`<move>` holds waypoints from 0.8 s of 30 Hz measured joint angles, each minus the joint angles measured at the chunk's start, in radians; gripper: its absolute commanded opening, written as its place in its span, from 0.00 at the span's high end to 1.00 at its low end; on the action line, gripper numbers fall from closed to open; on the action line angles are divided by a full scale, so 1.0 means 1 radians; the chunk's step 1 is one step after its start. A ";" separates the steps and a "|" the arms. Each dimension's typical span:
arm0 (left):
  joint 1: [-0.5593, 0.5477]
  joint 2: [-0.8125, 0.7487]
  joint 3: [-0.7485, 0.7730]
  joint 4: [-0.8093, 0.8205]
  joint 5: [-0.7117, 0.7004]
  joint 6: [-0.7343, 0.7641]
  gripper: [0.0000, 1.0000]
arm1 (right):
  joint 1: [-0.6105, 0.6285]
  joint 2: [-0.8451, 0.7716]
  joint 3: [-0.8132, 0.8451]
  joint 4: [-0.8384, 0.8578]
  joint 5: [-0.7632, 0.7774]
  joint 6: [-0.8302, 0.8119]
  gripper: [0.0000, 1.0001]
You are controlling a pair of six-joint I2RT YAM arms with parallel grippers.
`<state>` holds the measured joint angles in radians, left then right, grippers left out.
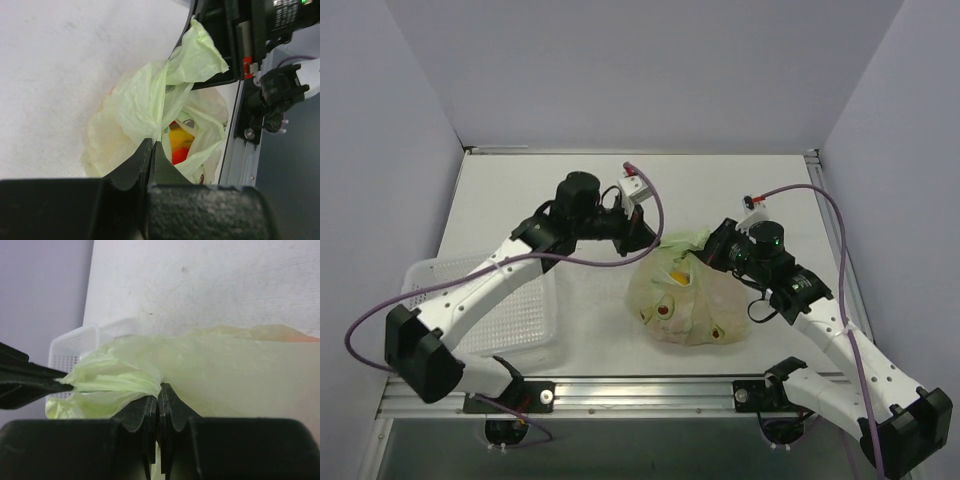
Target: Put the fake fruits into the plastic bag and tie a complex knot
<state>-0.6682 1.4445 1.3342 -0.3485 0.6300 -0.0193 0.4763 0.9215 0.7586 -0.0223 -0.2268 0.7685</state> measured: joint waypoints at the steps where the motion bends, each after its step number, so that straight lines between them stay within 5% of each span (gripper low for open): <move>1: -0.013 -0.052 -0.059 0.053 -0.028 -0.031 1.00 | 0.003 0.000 -0.005 0.017 -0.006 0.004 1.00; 7: -0.112 -0.207 -0.217 0.202 -0.172 -0.167 1.00 | 0.009 -0.013 -0.041 0.101 -0.052 0.018 1.00; 24: -0.294 0.010 -0.244 0.259 -0.431 -0.373 1.00 | -0.012 -0.048 -0.122 0.111 -0.026 0.002 1.00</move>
<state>-0.9627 1.4548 1.0901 -0.0891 0.1993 -0.3927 0.4644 0.8730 0.6361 0.0891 -0.2523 0.7704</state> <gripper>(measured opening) 0.030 0.034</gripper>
